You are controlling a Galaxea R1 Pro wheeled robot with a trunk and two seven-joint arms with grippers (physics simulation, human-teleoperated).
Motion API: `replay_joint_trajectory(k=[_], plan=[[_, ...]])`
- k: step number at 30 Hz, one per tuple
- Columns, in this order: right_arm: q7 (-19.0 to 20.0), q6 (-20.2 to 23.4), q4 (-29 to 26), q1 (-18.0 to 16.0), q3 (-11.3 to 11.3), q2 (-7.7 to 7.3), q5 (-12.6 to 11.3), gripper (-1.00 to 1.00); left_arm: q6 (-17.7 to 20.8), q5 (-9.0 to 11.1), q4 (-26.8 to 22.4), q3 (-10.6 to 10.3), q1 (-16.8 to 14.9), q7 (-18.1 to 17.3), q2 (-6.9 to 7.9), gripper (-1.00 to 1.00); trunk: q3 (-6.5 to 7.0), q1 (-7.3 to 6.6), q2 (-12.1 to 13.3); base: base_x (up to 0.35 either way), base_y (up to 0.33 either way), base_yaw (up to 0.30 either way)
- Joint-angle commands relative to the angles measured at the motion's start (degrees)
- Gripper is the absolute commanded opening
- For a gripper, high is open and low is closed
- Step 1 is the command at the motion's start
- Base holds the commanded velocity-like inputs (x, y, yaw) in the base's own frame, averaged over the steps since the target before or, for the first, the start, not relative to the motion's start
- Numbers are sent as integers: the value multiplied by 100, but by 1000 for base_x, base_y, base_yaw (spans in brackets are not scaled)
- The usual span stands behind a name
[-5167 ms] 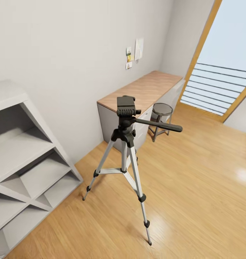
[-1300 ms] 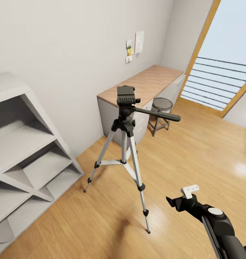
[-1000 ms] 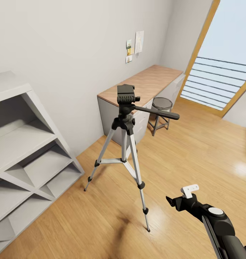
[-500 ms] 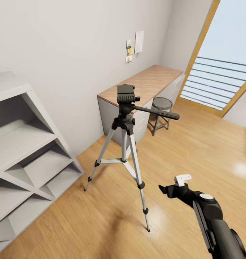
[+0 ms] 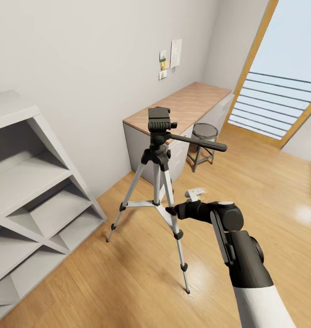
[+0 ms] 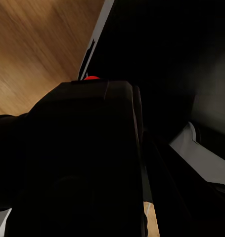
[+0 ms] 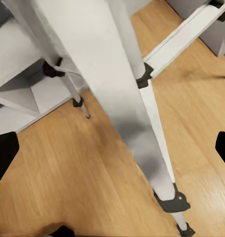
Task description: Attach the digital camera to the camera tripod in the bedroom.
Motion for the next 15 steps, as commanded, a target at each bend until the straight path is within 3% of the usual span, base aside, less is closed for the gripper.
replay_joint_trajectory(k=[1,5,15], plan=[[55,19,-8,-10,51,14,77,100,17,13,-1,35,-1,-32,2,-100,-8,3,-9,0,0,0],[59,19,-22,-23,195,101,84,100,17,14,-1,35,-1,-32,2,-100,-8,3,-9,0,0,0],[48,19,-24,-28,225,145,99,100,17,13,-1,35,-1,-32,2,-100,-8,3,-9,0,0,0]])
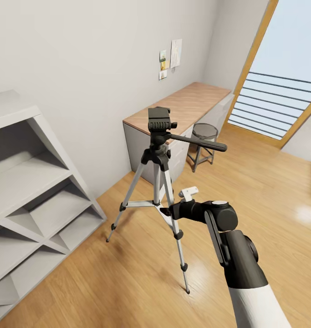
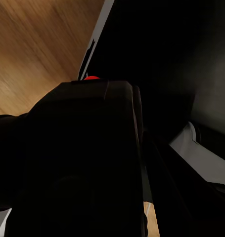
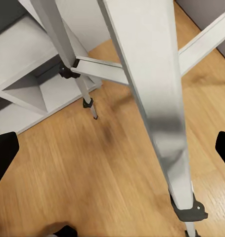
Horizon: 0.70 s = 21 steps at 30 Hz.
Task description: Attach the digital camera to the camera tripod in the bedroom.
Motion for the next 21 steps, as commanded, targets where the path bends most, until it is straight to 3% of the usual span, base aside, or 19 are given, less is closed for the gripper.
replay_joint_trajectory(k=[1,14,18,21], plan=[[44,19,-7,-5,-3,4,63,100,17,16,-1,35,-2,-32,2,-100,-8,3,-9,0,0,0],[-420,19,-5,-5,-6,32,72,100,17,16,-1,35,-2,-32,2,-100,-8,3,-9,0,0,0],[-873,-58,47,-5,-3,321,40,100,17,20,-1,35,-2,-32,2,-100,-8,3,-9,0,0,0],[-1061,-169,204,-48,3,321,26,100,17,16,-1,35,-2,-34,2,-100,-8,3,-9,0,0,0]])
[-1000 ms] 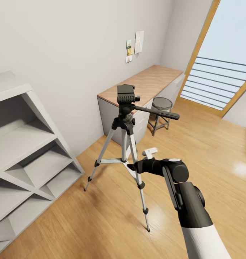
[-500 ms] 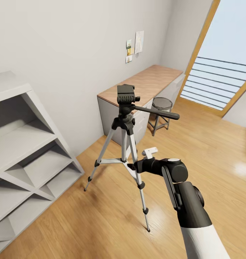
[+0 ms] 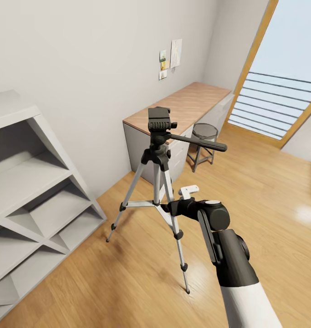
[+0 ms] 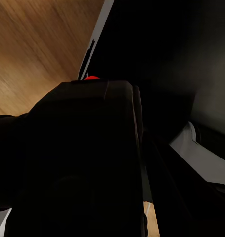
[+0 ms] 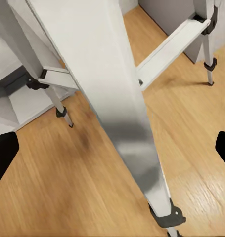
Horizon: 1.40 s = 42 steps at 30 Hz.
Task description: Attach the digital camera to the camera tripod in the bedroom.
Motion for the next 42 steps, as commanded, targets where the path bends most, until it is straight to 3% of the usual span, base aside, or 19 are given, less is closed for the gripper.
replay_joint_trajectory(k=[1,10,29,36,37,42], plan=[[-4,-46,148,-78,2,2,59,100,17,12,-1,35,-2,-32,2,-100,-8,3,-9,0,0,0],[-143,-529,1077,-651,-9,2,50,100,17,11,-1,35,-2,-31,2,-100,-8,3,-9,0,0,0],[-339,-1174,1274,-744,-11,2,16,100,17,14,-1,35,-2,-31,2,-100,-8,3,-9,0,0,0],[-340,-1311,1269,-744,-3,2,-119,100,17,17,-1,35,-2,-31,2,-100,-8,3,-9,0,0,0],[-340,-1314,1269,-744,-3,2,-126,-100,17,18,-1,35,-2,-31,2,-100,-8,3,-9,0,0,0],[-334,-1317,1268,-744,-2,2,-139,-100,17,19,-1,35,-2,-31,6,-100,-8,3,-9,0,0,0]])
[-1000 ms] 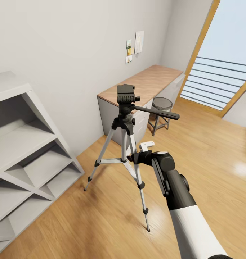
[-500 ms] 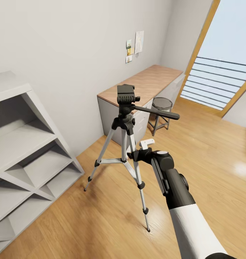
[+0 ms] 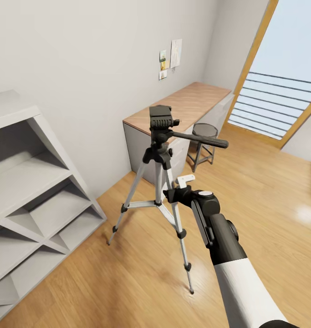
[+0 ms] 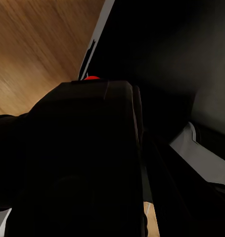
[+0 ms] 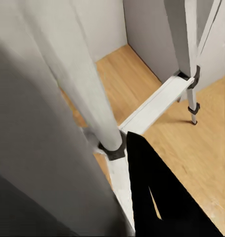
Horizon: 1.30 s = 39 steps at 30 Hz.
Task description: Attach the digital camera to the camera tripod in the bedroom.
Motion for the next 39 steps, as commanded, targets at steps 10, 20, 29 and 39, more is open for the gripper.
replay_joint_trajectory(k=[10,20,29,39], plan=[[41,16,-26,-4,-7,3,13,-100,14,30,-5,41,-2,-24,13,-100,-8,3,-9,0,0,0],[43,14,-109,-3,6,3,48,-100,172,-105,-359,5,-38,-22,93,-100,-8,3,-9,0,0,0],[73,14,-29,4,19,3,100,-100,3662,-481,-4234,22,-63,-49,406,-100,-8,3,-9,0,0,0],[81,21,-16,5,22,3,82,-100,5726,-458,-7251,34,-241,-24,457,-100,-8,3,-9,0,0,0]])
